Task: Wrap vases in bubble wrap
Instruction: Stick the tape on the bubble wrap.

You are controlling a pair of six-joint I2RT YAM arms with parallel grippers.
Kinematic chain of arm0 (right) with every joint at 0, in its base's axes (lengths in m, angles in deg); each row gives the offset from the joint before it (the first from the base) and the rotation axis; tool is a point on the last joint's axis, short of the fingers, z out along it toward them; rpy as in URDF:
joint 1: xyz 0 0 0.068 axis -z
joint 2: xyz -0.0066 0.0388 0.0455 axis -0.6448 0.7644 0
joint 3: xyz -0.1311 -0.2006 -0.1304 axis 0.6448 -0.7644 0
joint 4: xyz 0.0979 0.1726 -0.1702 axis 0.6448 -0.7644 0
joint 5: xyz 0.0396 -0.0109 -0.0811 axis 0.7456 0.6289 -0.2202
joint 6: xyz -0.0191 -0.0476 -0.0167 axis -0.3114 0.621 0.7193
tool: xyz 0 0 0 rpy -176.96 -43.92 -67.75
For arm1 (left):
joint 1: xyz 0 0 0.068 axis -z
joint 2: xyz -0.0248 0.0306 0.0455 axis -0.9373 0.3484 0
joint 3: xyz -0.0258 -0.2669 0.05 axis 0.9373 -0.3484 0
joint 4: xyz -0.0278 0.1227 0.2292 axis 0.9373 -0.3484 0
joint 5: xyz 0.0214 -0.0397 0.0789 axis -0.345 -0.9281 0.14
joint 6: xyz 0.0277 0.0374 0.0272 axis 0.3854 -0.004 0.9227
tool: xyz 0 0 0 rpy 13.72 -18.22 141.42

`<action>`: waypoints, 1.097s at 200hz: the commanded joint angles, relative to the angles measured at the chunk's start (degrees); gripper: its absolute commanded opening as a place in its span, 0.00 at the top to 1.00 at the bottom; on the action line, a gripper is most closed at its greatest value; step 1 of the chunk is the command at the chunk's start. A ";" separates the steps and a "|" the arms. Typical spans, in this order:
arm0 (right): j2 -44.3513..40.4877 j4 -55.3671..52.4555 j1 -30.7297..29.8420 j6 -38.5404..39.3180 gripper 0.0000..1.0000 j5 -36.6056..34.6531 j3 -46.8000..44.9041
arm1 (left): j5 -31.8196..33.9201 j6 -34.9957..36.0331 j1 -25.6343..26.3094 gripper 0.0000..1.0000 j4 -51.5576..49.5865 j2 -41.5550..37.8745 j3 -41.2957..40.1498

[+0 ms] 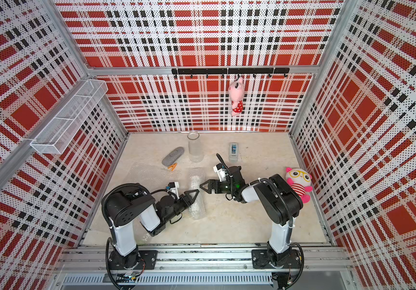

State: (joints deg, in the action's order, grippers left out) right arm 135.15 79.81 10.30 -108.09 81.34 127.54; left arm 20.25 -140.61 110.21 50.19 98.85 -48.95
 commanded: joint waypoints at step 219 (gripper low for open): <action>6.57 -29.46 -11.65 -2.23 0.45 -29.72 22.14 | 1.12 4.08 2.20 0.12 -5.71 -1.67 -2.92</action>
State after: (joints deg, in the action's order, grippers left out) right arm 143.46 54.19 -2.16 -113.95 55.65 150.80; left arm 21.63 -139.19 111.89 49.65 97.06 -49.98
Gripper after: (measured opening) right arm 0.608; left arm 0.708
